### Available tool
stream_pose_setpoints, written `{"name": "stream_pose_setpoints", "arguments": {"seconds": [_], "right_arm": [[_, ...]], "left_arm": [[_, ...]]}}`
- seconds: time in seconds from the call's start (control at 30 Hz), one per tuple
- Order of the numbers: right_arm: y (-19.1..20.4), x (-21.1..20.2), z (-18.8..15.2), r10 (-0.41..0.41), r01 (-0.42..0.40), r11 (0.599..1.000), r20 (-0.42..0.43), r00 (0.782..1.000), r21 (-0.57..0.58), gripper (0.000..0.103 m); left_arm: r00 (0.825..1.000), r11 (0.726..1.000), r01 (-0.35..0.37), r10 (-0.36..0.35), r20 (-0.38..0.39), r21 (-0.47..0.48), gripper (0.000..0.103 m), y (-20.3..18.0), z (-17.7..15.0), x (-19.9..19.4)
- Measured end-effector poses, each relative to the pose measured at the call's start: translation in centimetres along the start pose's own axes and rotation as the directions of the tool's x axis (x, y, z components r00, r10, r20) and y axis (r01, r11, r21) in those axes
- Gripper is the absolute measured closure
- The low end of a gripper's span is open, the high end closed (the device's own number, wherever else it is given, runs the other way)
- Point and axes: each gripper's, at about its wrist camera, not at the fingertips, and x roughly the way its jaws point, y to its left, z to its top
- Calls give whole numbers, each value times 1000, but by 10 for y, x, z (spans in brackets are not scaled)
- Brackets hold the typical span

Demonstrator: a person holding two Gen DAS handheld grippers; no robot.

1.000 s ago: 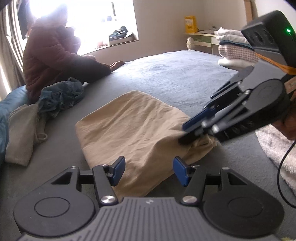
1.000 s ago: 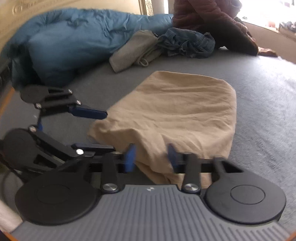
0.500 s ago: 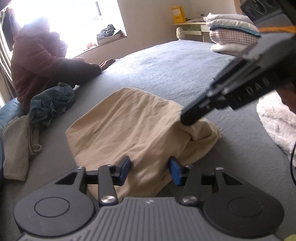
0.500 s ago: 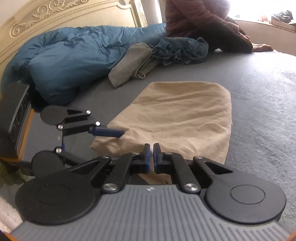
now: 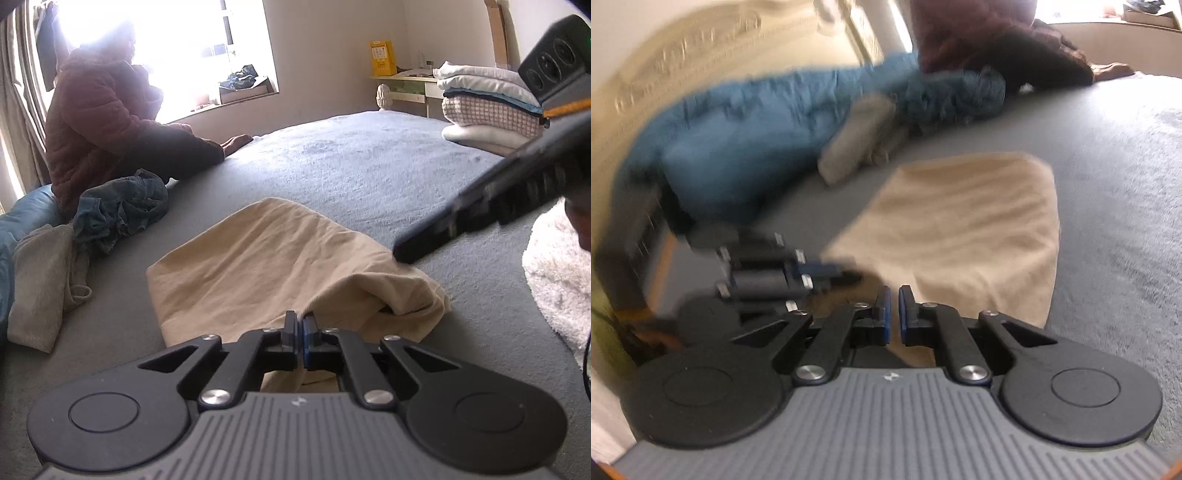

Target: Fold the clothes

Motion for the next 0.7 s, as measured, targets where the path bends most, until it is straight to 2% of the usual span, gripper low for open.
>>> {"name": "stream_pose_setpoints", "arguments": {"seconds": [0.07, 0.17, 0.23, 0.37, 0.43, 0.5, 0.63, 0.7], "right_arm": [[-8, 2, 1, -8, 8, 999, -1, 1000, 37, 98], [-10, 26, -9, -17, 20, 1000, -105, 994, 23, 98], [-5, 40, -13, -33, 32, 999, -135, 990, -9, 98], [2, 50, -10, -58, 57, 998, -90, 994, -14, 98], [2, 53, -11, -68, 67, 998, -71, 995, -18, 98], [2, 57, -13, -84, 82, 996, -64, 994, -29, 98], [1, 59, -14, -99, 96, 994, -50, 994, -49, 98], [3, 60, -15, -104, 101, 993, -49, 993, -69, 98]], "left_arm": [[1000, 1000, -1, 1, 14, -5, 100, 0, 0, -1], [999, 1000, 1, -1, 38, -15, 101, 1, 1, -5], [999, 1000, 6, -5, 43, -13, 101, 1, 0, -7], [999, 1000, 23, -22, 38, -18, 101, 3, -4, -9], [998, 998, 58, -57, 32, -21, 101, 6, -5, -10], [996, 995, 88, -86, 38, -36, 97, 9, -5, -12], [987, 986, 148, -141, 79, -81, 76, 17, 1, -19], [978, 977, 188, -177, 105, -105, 71, 21, 7, -21]]}}
